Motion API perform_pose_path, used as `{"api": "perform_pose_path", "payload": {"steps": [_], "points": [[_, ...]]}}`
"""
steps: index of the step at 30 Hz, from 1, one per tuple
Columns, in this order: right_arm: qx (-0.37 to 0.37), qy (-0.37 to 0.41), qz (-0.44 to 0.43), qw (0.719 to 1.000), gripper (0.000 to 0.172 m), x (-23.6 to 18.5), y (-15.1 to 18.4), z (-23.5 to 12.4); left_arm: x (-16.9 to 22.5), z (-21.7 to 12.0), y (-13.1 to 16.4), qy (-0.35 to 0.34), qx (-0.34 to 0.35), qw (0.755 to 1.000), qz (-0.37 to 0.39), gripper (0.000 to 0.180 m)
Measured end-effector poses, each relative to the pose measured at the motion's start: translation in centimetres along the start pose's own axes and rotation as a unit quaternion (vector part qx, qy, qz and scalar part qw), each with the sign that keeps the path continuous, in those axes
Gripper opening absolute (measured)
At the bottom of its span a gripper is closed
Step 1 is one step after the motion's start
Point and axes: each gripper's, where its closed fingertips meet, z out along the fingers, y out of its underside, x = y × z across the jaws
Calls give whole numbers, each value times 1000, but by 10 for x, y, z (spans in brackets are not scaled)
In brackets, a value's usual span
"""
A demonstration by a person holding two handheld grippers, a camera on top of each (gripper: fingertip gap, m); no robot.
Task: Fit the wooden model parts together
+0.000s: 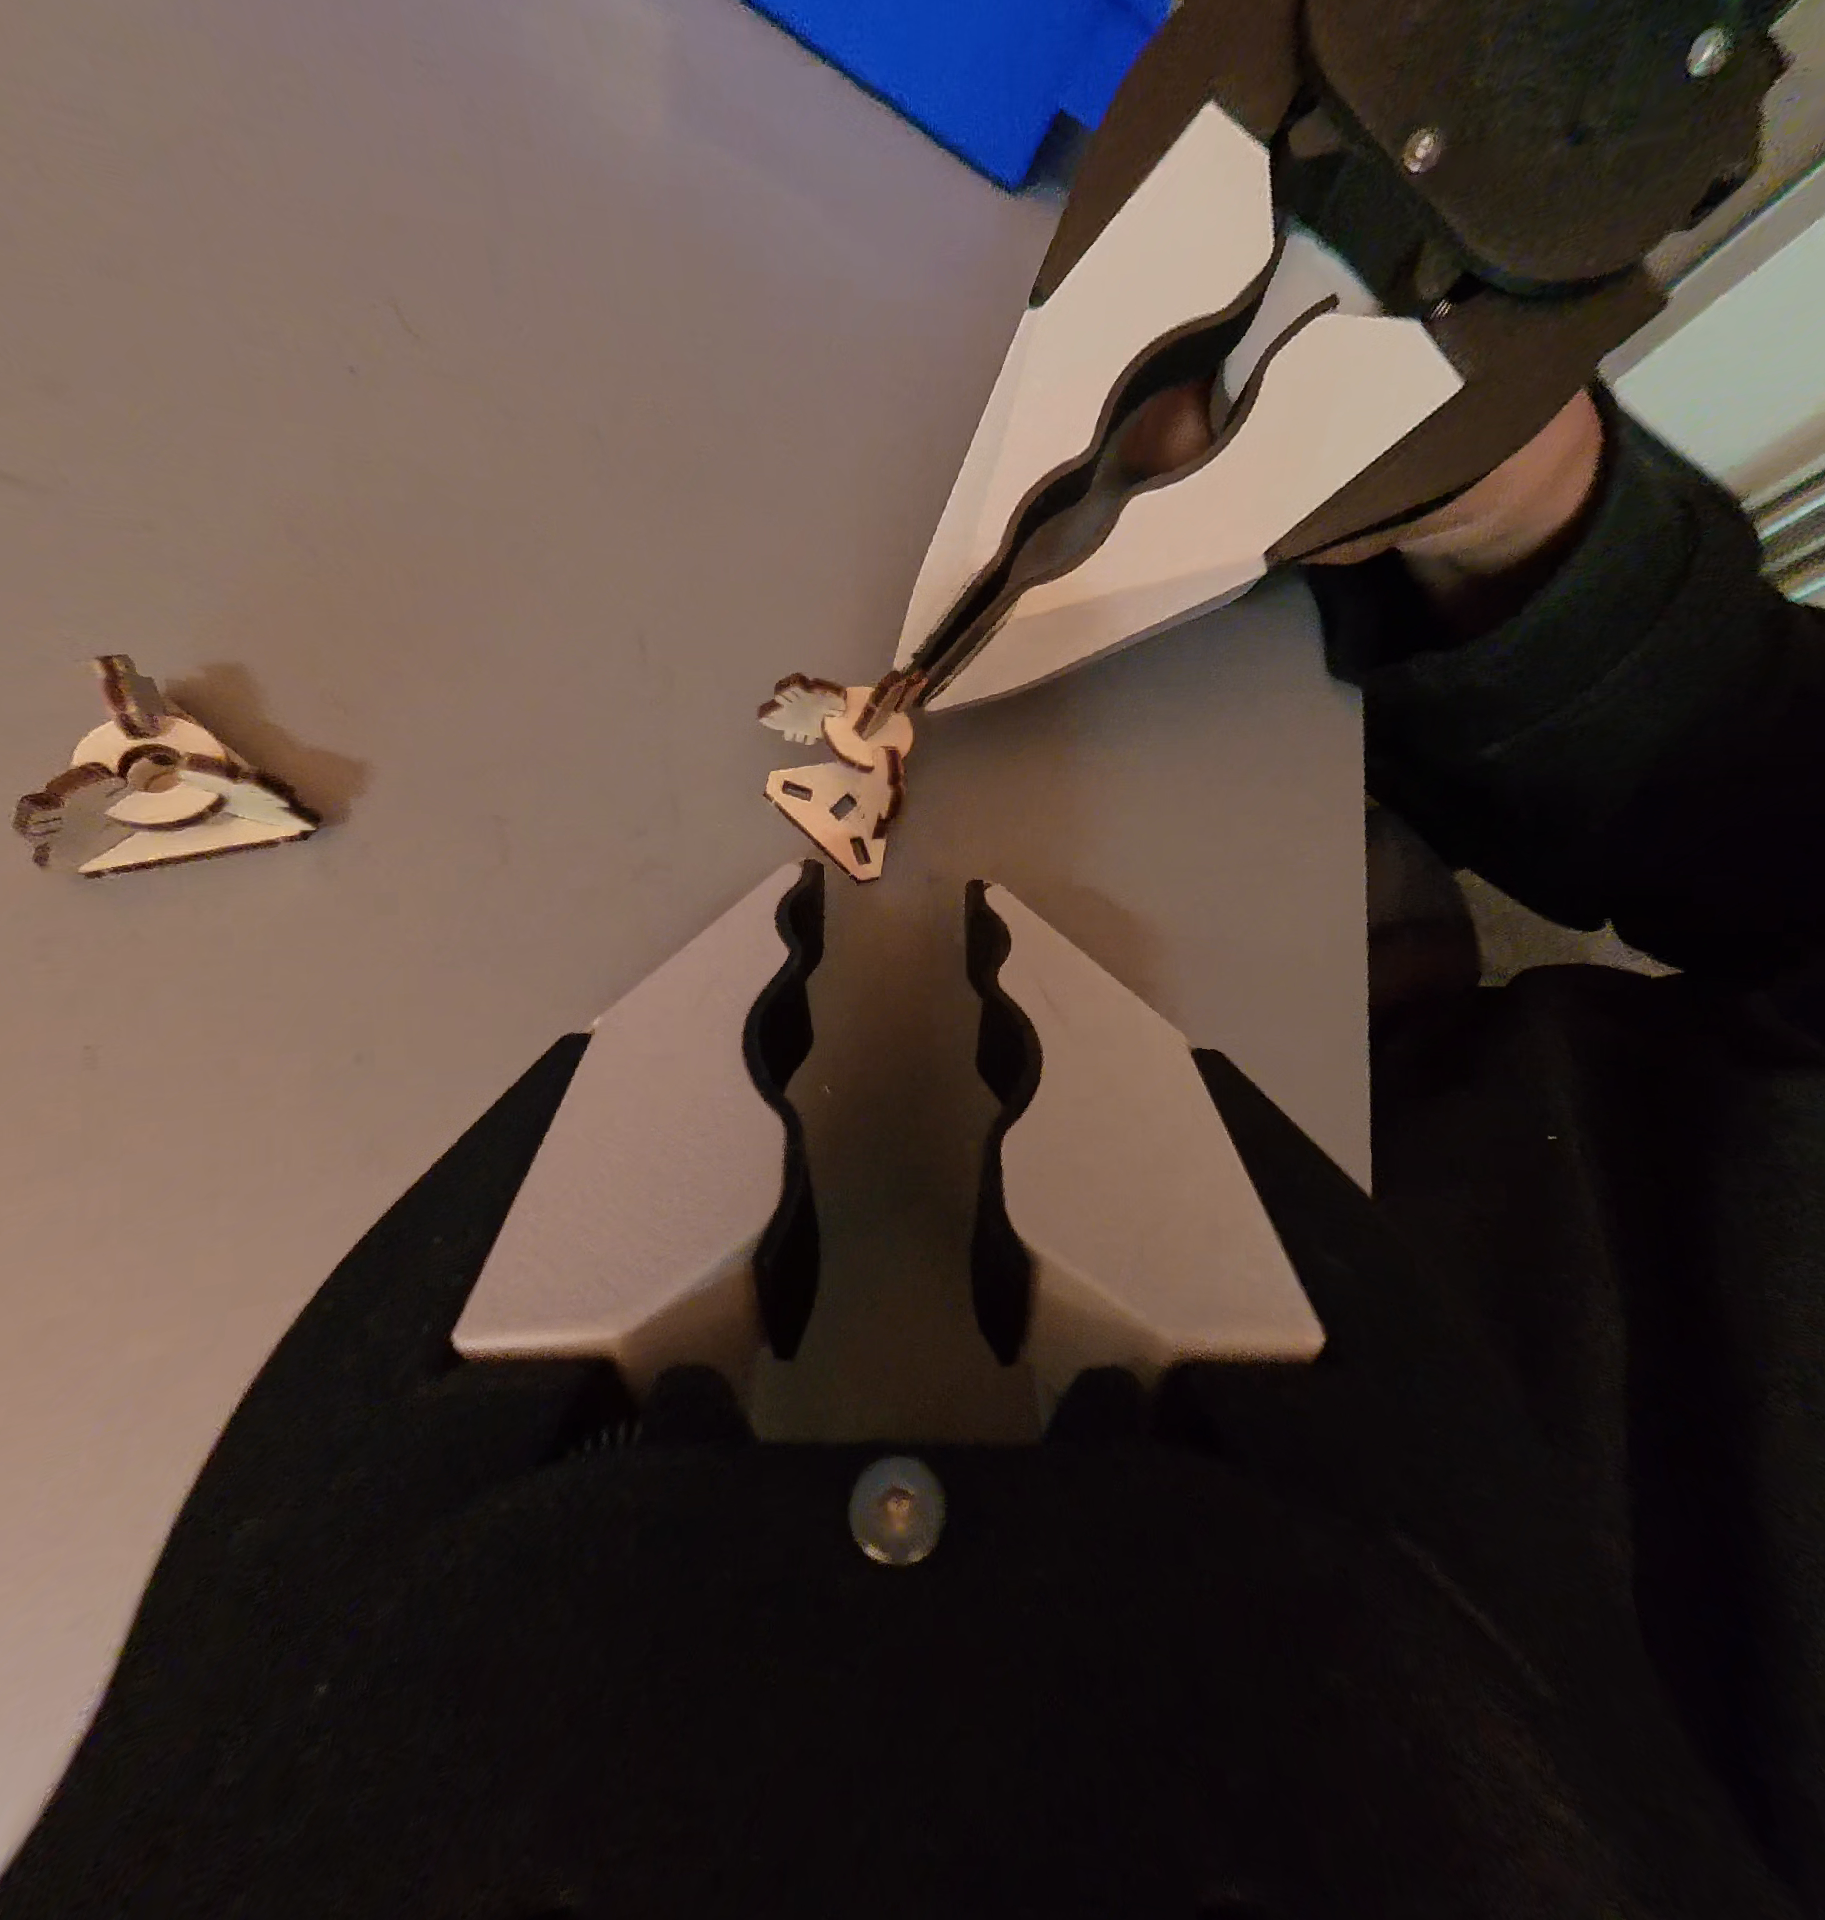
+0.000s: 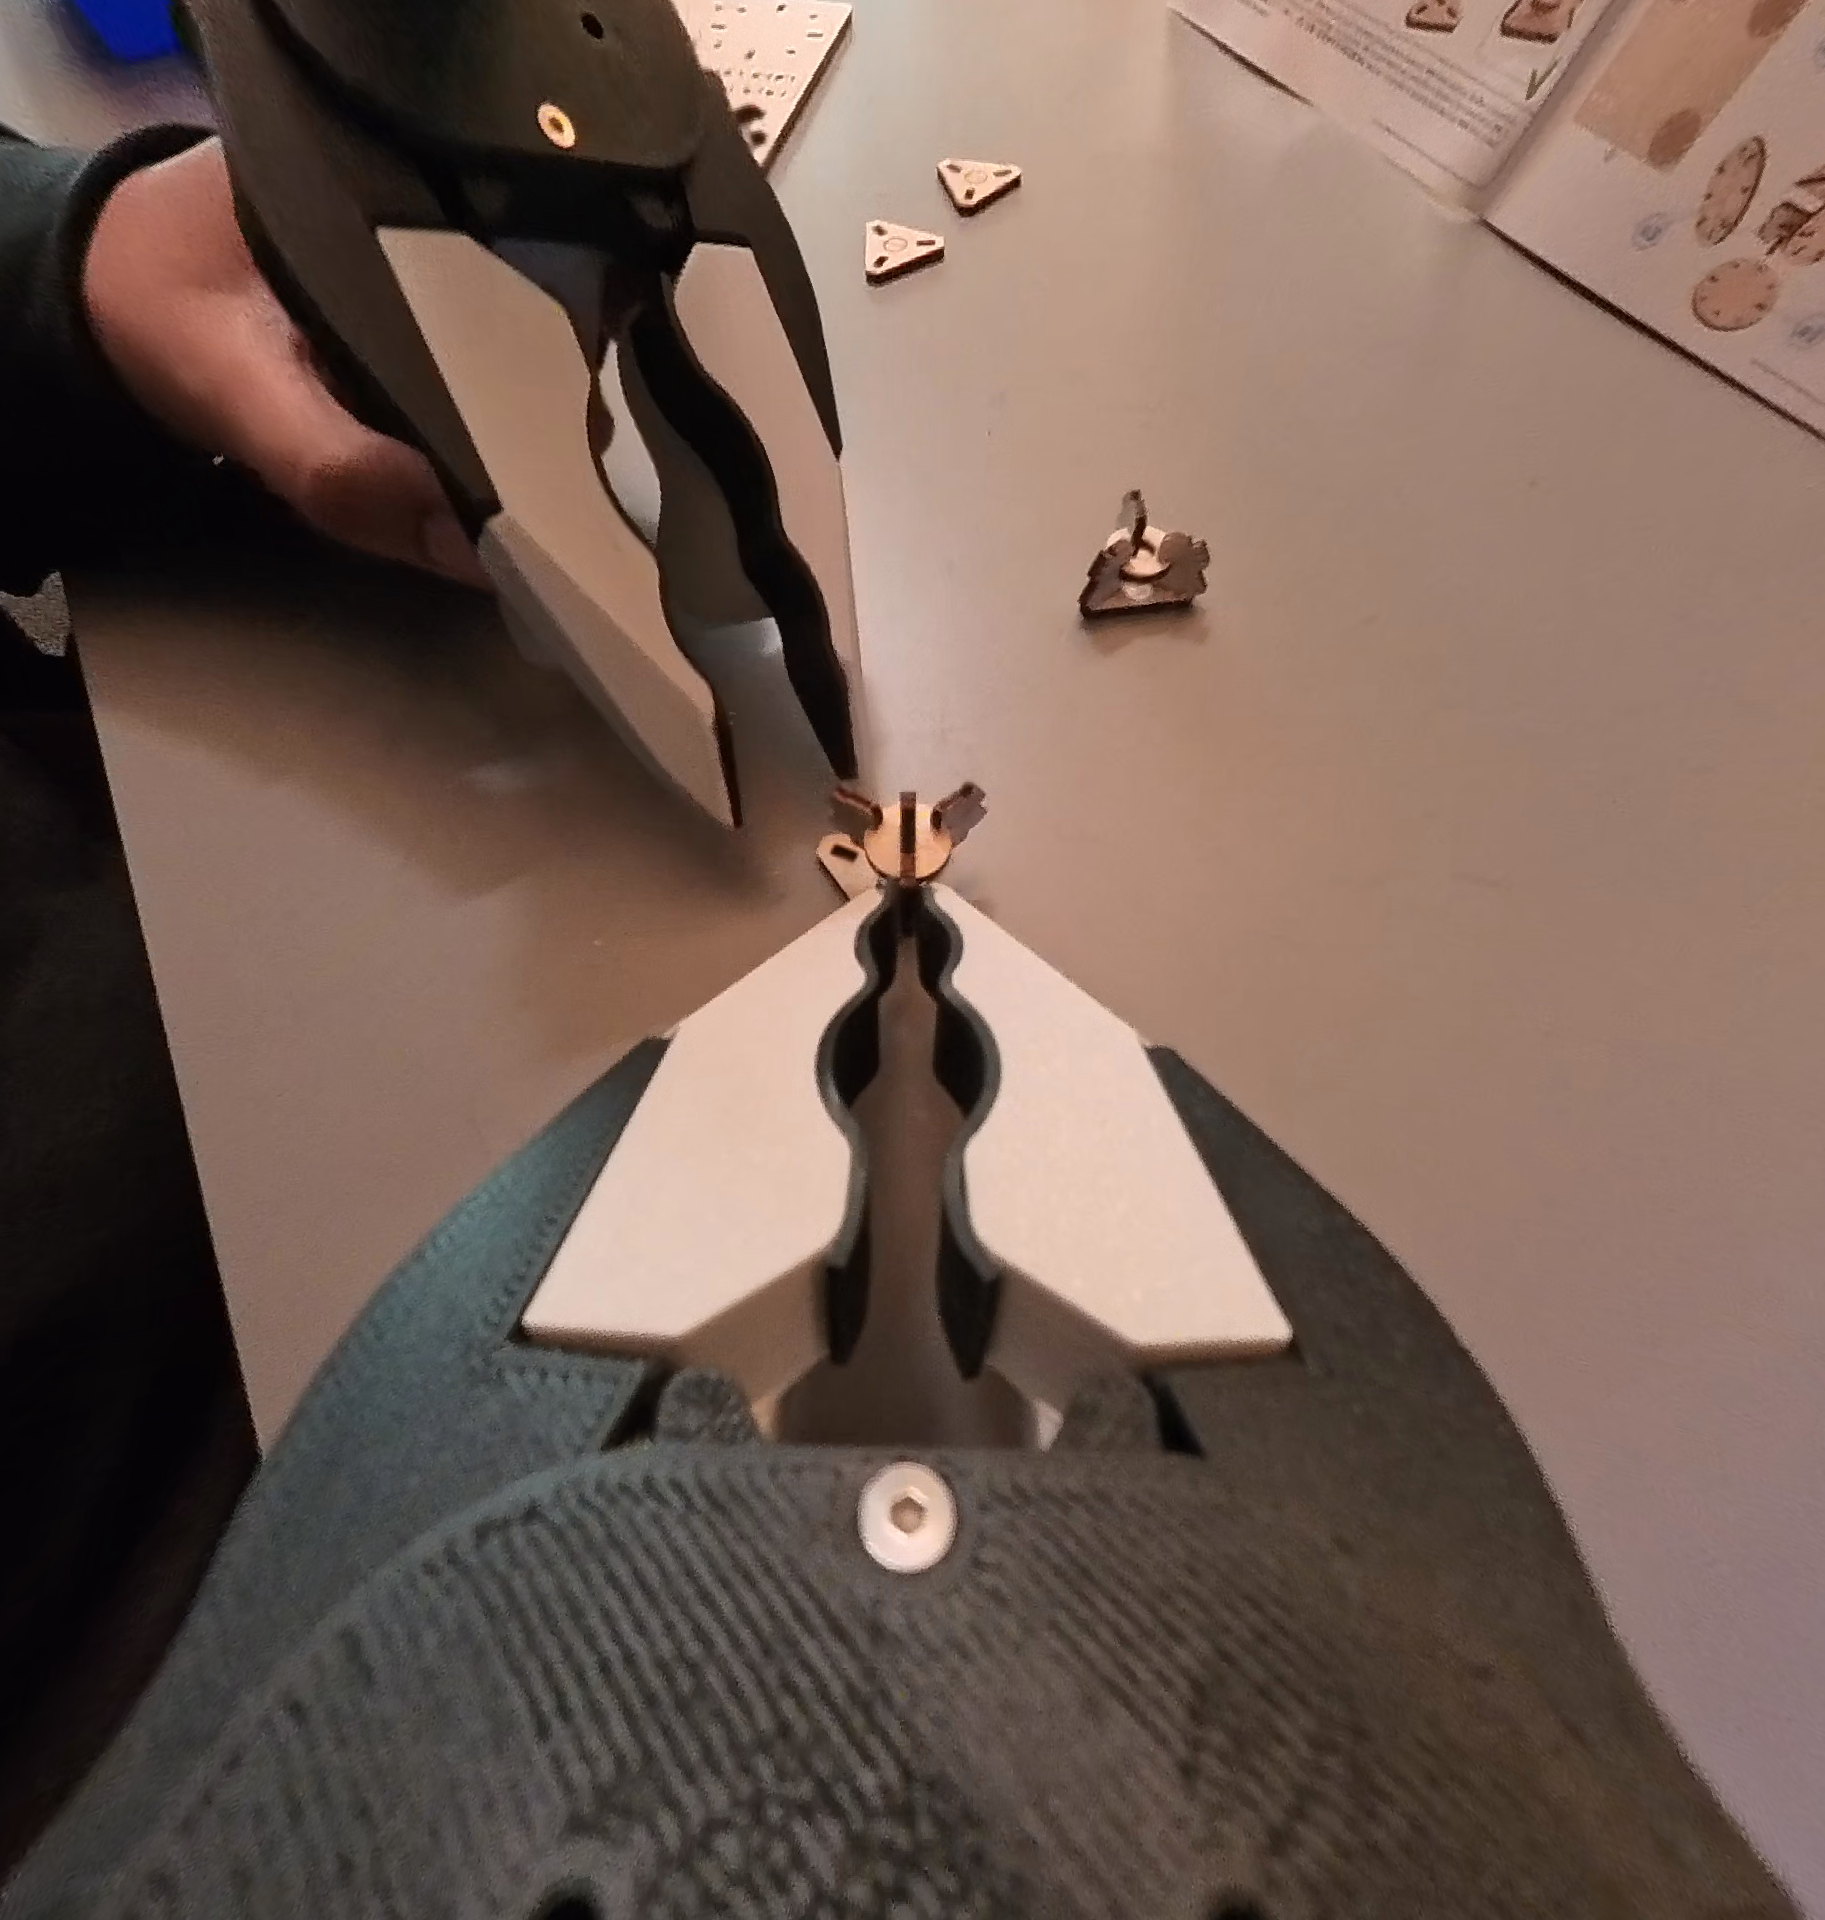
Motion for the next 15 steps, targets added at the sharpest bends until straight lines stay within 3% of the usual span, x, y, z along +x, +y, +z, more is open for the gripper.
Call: {"api": "perform_pose_path", "payload": {"steps": [15], "points": [[-17, -2, -17, 1000, 1, -5, 3, 6, 0, -2, -4, 16, 15, 1000, -21, 13]]}}
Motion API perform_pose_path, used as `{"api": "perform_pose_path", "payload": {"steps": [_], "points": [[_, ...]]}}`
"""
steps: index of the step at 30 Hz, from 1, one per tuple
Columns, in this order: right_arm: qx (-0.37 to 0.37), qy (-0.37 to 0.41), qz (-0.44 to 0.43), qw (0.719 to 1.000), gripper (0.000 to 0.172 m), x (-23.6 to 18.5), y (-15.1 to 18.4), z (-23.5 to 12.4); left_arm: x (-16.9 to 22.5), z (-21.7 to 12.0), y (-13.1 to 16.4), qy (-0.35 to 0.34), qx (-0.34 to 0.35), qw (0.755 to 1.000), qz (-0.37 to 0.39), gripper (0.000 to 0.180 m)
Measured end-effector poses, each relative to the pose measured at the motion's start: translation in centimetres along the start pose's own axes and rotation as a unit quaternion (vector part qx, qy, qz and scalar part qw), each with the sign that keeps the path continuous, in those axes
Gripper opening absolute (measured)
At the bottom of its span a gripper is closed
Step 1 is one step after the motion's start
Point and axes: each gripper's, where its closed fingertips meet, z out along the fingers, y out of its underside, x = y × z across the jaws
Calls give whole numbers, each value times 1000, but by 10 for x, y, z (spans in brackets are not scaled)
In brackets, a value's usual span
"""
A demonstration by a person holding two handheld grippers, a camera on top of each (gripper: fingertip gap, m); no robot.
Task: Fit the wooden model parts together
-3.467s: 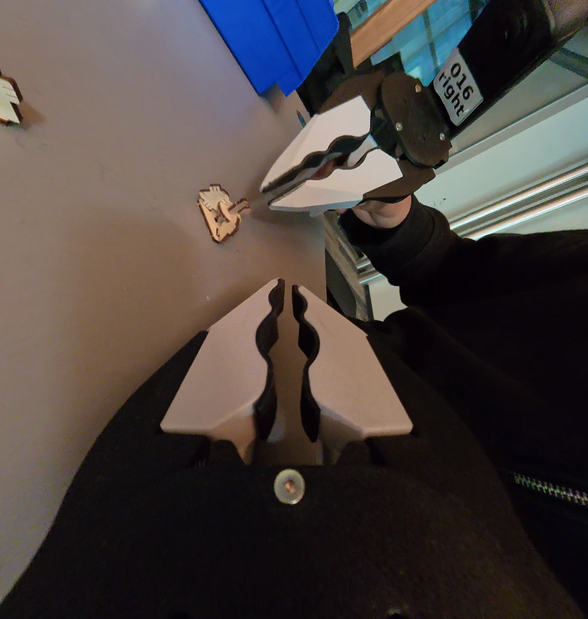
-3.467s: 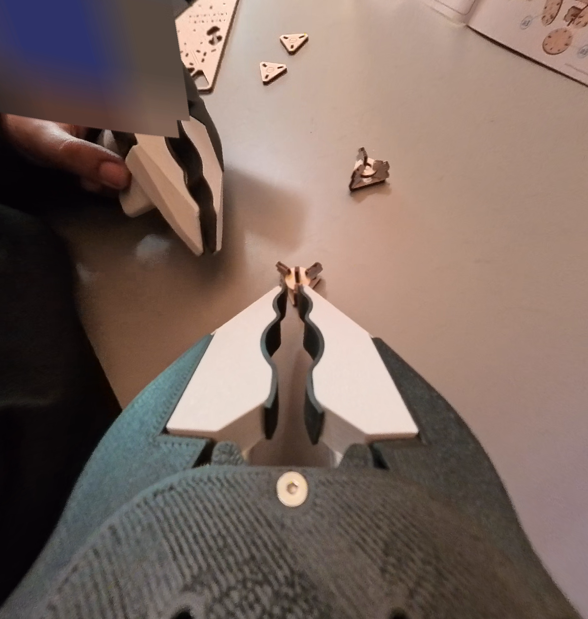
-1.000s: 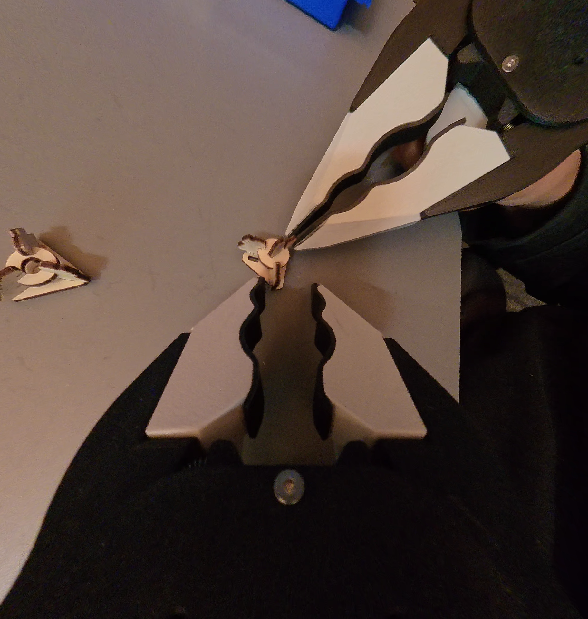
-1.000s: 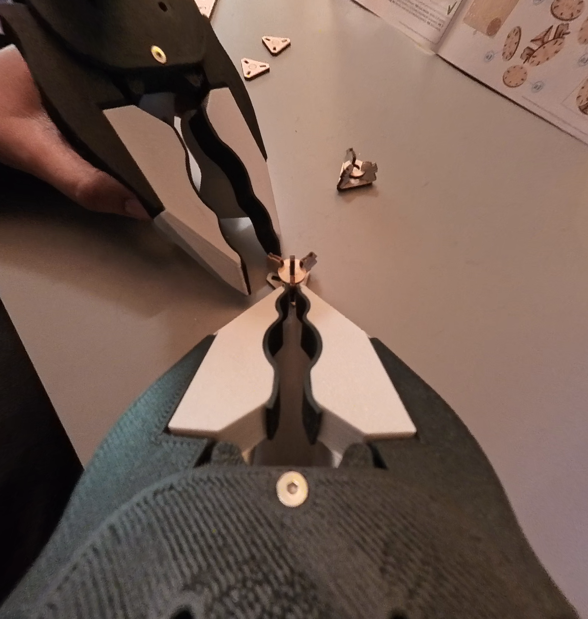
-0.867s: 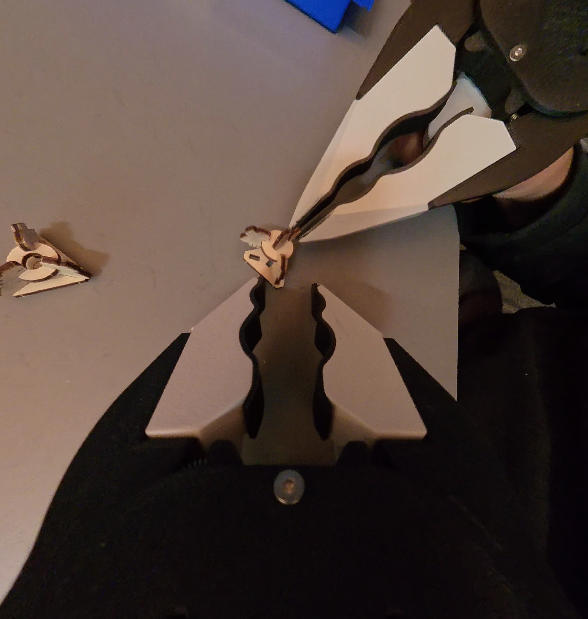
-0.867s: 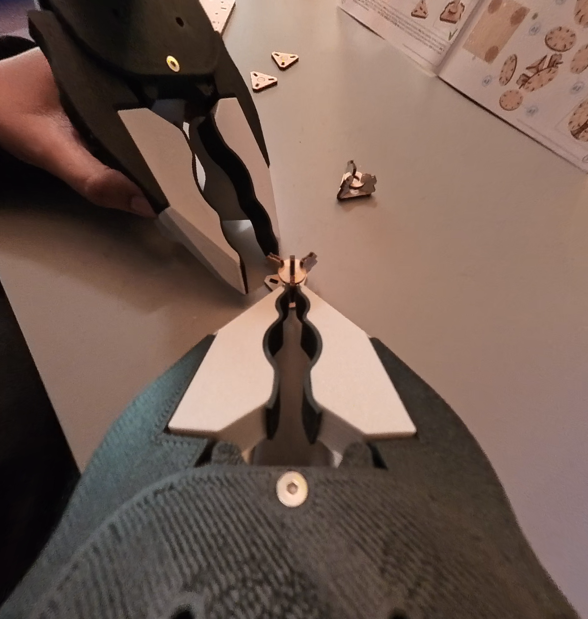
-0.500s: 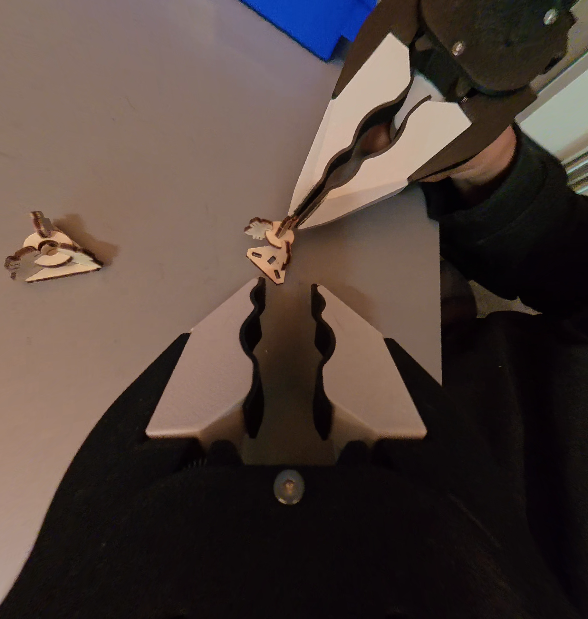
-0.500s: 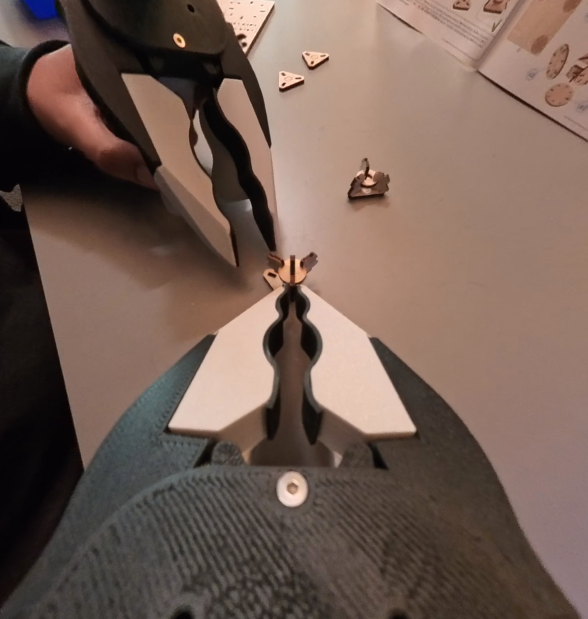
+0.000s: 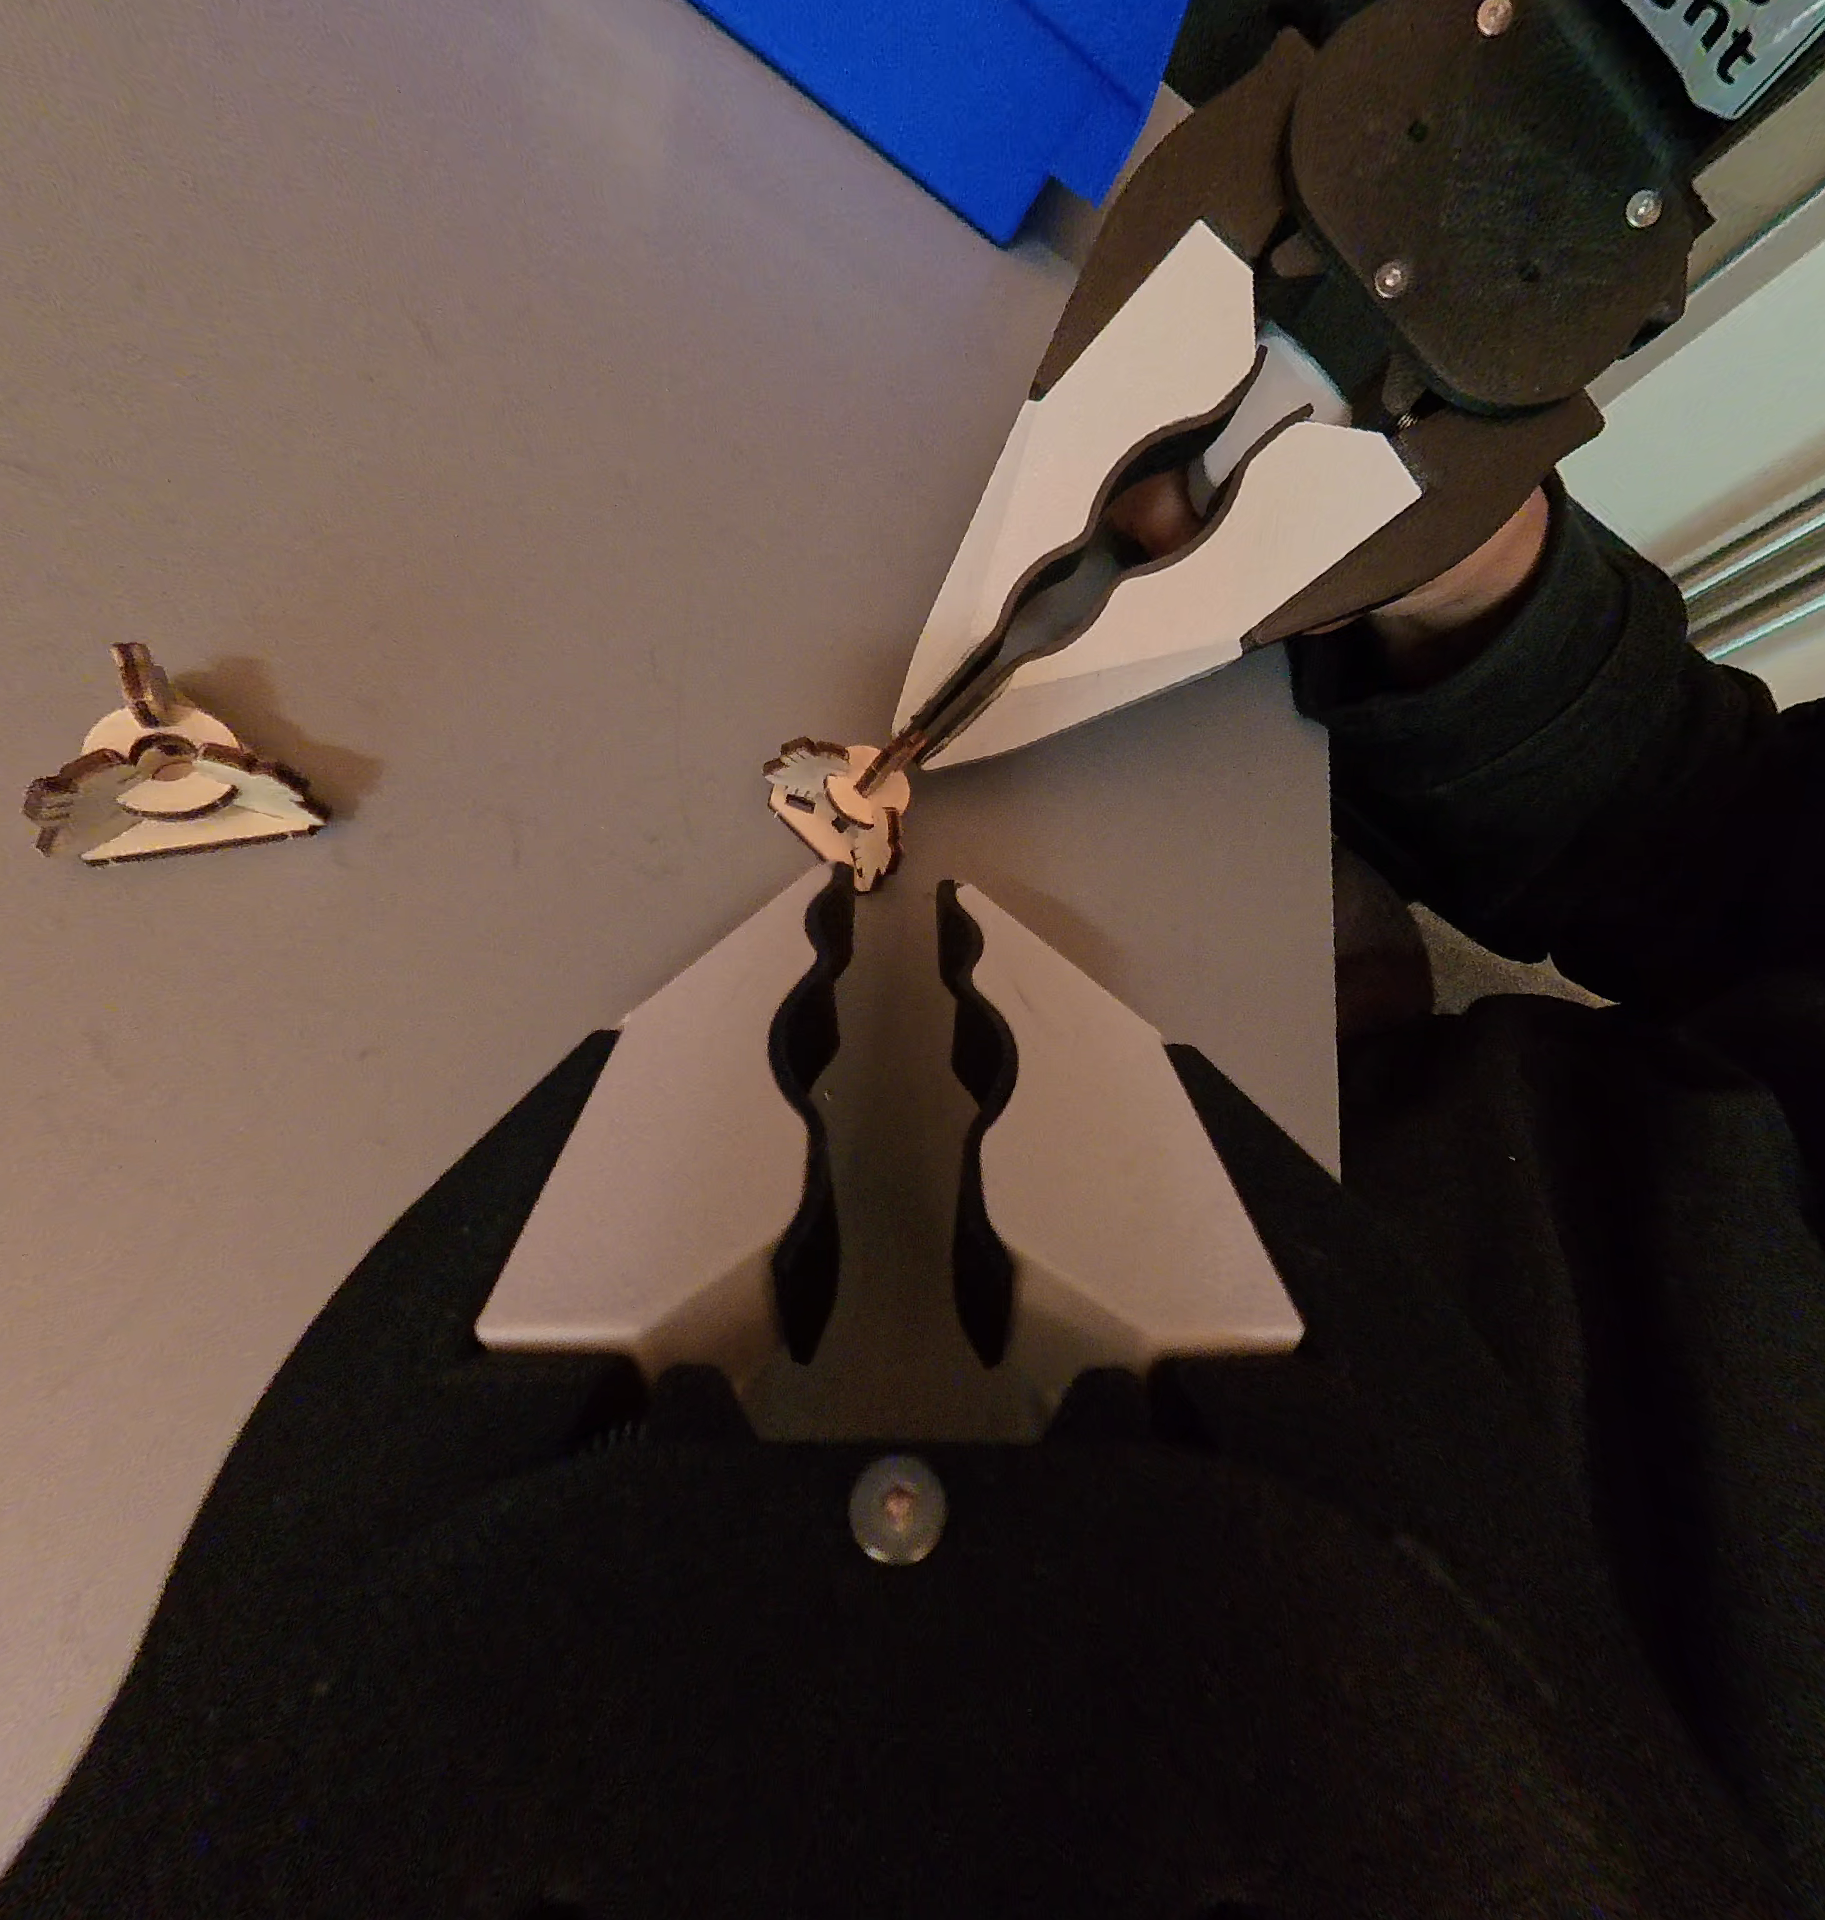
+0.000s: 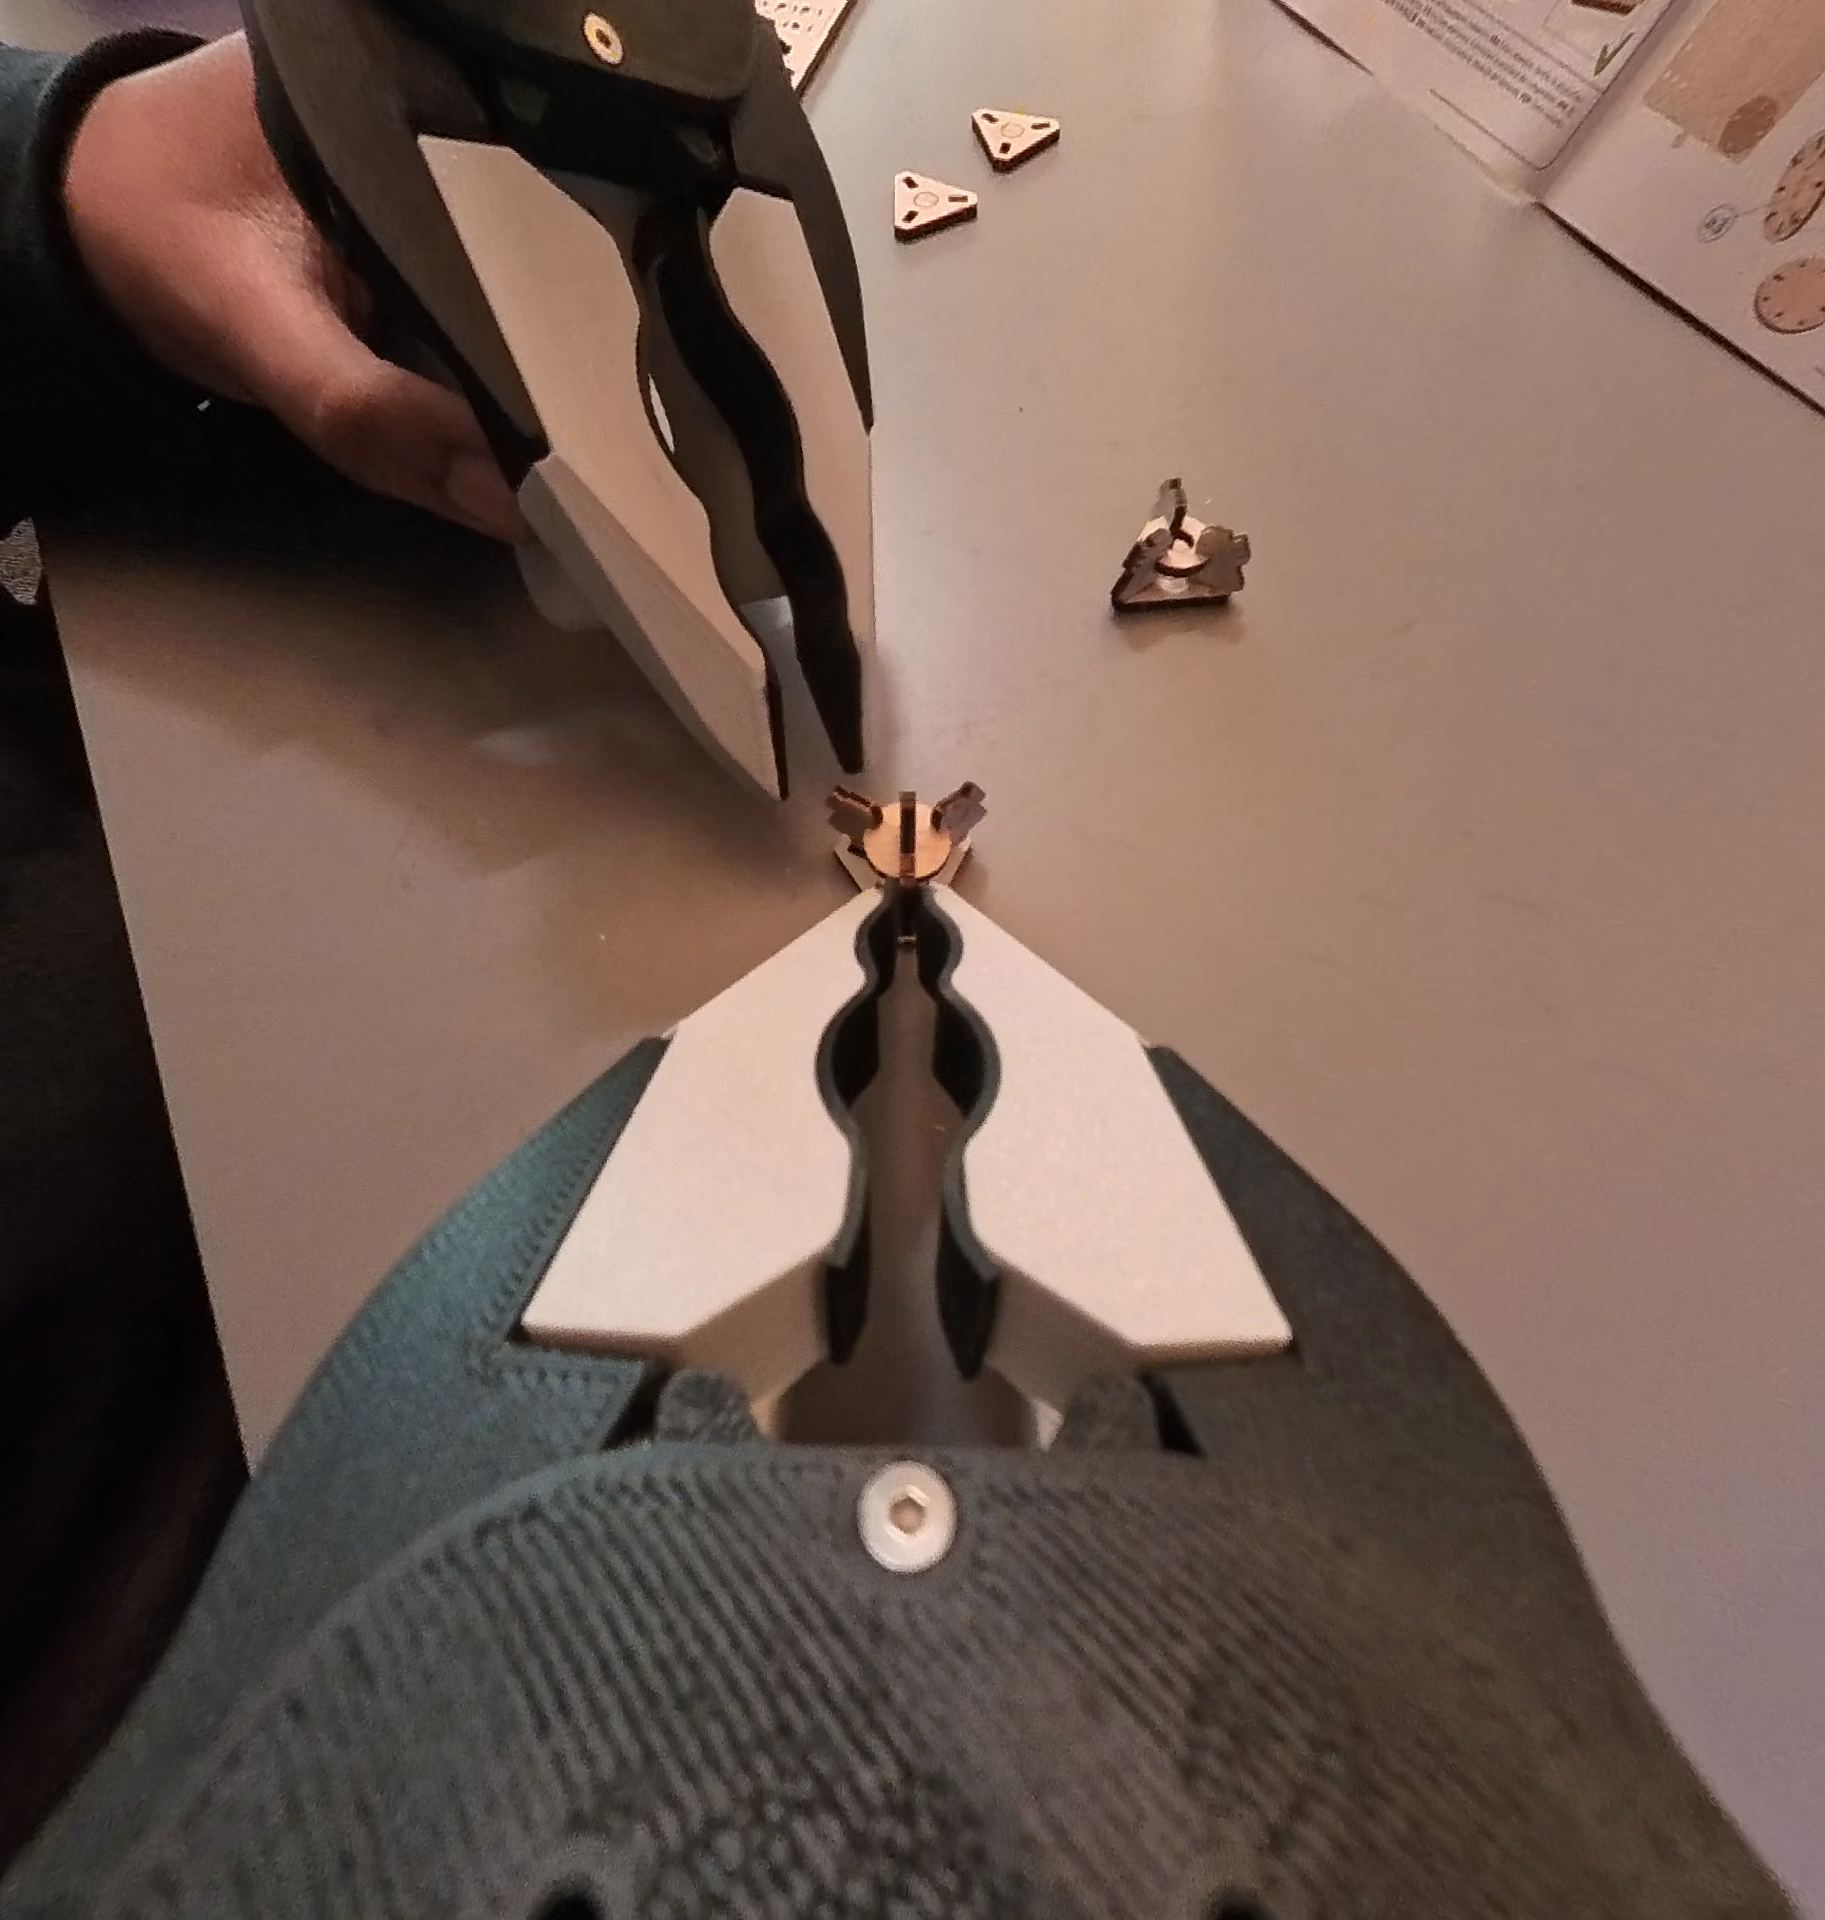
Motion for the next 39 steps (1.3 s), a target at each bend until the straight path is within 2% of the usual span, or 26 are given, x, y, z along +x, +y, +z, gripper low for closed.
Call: {"api": "perform_pose_path", "payload": {"steps": [29, 39], "points": [[-13, -1, -3, 1000, 1, 0, 2, 4, -1, 4, 2, -1, -11, 1000, -7, 9], [-36, 14, -11, 999, 1, 1, 2, 5, -3, 3, -5, -5, 5, 1000, -11, 10]]}}
